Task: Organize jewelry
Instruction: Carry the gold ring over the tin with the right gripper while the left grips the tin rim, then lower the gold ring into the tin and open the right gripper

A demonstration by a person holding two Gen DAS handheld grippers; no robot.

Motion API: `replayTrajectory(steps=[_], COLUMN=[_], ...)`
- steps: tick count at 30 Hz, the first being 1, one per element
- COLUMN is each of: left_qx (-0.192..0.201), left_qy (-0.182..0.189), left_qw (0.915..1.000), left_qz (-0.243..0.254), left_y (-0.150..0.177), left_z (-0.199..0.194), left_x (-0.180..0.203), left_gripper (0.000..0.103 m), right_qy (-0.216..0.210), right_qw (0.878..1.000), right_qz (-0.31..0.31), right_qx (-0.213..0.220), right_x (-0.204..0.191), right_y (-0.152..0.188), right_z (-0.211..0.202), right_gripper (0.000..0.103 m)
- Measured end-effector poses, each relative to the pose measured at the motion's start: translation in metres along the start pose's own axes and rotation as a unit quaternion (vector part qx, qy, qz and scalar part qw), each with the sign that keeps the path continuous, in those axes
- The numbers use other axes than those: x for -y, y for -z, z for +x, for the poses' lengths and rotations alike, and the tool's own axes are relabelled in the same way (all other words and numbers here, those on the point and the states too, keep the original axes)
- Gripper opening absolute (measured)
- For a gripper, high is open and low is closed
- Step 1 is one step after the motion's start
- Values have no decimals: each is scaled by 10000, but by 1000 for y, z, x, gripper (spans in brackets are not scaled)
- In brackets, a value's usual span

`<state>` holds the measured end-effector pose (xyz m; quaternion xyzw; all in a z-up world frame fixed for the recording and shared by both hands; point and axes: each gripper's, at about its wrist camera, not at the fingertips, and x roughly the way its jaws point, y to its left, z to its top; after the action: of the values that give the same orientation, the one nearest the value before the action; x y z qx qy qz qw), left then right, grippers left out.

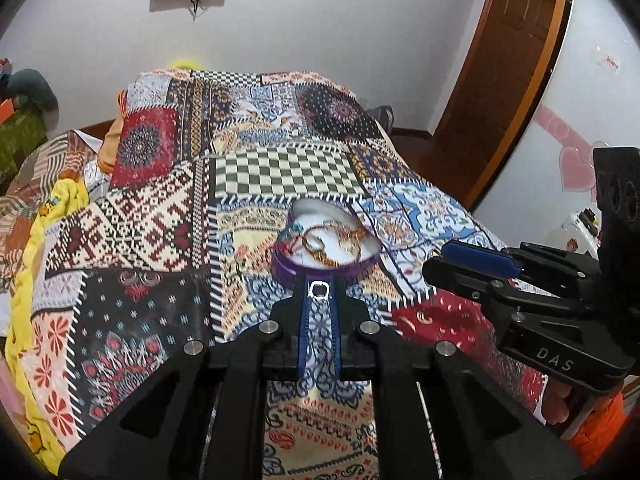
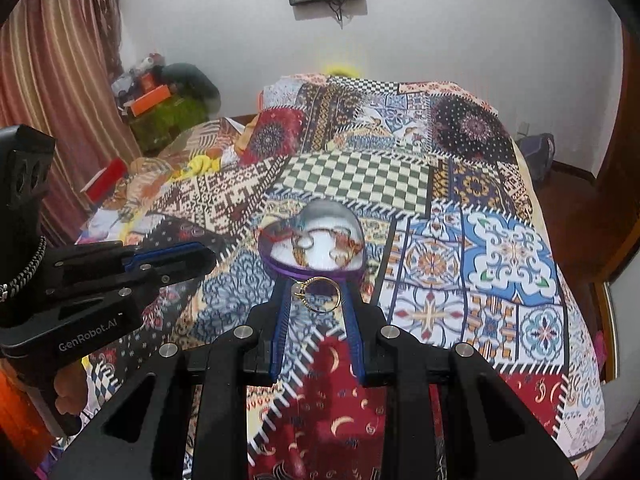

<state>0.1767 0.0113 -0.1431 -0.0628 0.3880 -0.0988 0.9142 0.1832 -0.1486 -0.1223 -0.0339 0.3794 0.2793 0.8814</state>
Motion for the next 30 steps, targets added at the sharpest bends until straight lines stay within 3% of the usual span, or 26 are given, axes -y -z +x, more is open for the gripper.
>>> replayTrajectory(steps=[12, 30], left_qx=[105, -209], left_qy=[31, 206], left_qw=[9999, 9995], left_qz=[80, 87], left_y=[-16, -23], left_z=[15, 57], left_x=[-1, -6], left_gripper=[8, 8], right_qy=[-20, -217], right_qw=[10000, 9989], right_qz=[-43, -50], right_qx=[-81, -408], right_x=[8, 23], right_y=[-15, -23], right_z=[26, 63], right_gripper=[23, 24])
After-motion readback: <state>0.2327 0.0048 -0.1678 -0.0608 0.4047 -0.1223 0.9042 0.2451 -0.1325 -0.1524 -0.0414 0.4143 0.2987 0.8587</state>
